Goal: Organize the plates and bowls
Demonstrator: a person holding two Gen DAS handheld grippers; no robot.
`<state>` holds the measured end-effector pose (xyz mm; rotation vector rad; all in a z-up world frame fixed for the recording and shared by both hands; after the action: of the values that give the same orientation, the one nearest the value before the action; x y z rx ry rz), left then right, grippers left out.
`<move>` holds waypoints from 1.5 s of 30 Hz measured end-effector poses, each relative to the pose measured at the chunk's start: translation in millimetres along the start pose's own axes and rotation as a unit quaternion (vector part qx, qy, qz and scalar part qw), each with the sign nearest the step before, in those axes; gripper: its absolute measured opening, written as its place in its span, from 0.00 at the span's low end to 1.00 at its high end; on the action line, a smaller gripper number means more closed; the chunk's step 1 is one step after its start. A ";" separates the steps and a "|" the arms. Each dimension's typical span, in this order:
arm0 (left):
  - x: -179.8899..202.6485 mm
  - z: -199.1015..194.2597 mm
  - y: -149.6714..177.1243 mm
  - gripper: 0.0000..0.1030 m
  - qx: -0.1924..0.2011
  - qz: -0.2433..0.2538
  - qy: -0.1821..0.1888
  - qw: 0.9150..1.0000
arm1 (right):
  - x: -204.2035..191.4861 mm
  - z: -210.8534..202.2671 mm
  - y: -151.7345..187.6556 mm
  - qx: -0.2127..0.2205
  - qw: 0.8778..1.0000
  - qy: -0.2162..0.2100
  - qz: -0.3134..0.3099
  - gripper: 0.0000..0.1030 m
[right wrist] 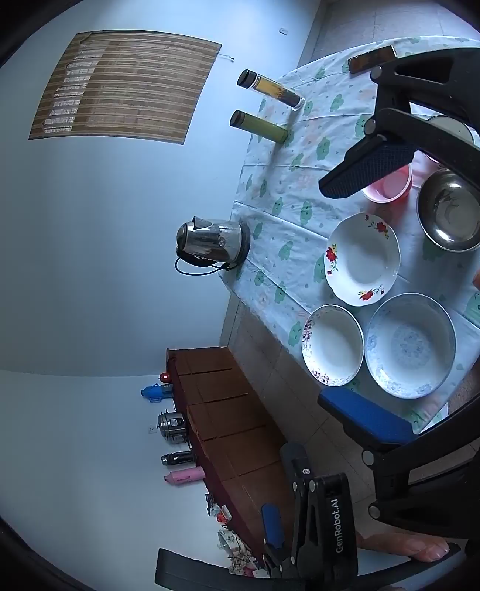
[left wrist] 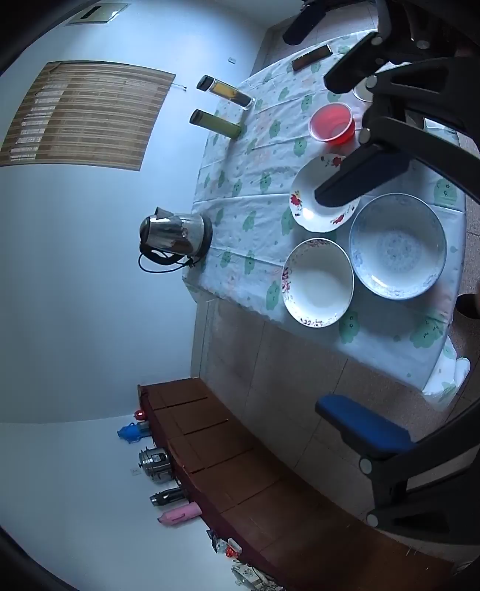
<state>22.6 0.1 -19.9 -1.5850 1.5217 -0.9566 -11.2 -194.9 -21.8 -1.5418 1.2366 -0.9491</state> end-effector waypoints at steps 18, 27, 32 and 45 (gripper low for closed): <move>0.2 -0.9 4.7 1.00 0.015 0.015 -0.042 0.999 | 3.6 0.8 12.6 -0.017 1.000 0.001 0.002 0.99; 4.5 3.6 7.7 1.00 0.006 0.018 -0.047 0.999 | 8.4 1.0 14.3 -0.017 1.000 -0.001 0.007 0.99; 6.2 4.6 10.8 1.00 0.005 0.021 -0.050 0.999 | 10.9 2.3 15.2 -0.020 1.000 -0.005 0.011 0.99; 7.0 7.2 13.8 1.00 0.000 0.020 -0.050 0.999 | 9.6 3.6 15.6 -0.022 1.000 -0.010 0.012 0.99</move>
<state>22.8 -7.3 -35.2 -1.5715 1.4789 -0.8428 -10.2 -204.9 -37.5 -1.5634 1.2672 -0.8949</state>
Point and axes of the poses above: each gripper's, at about its wrist camera, not at the fingertips, and z roughly the way its jaws point, x to its right, y to its underside, the point moved 3 cm from there along z, roughly the way its jaws point, and after that the axes turned 14 degrees about x, right-handed, at the moved point
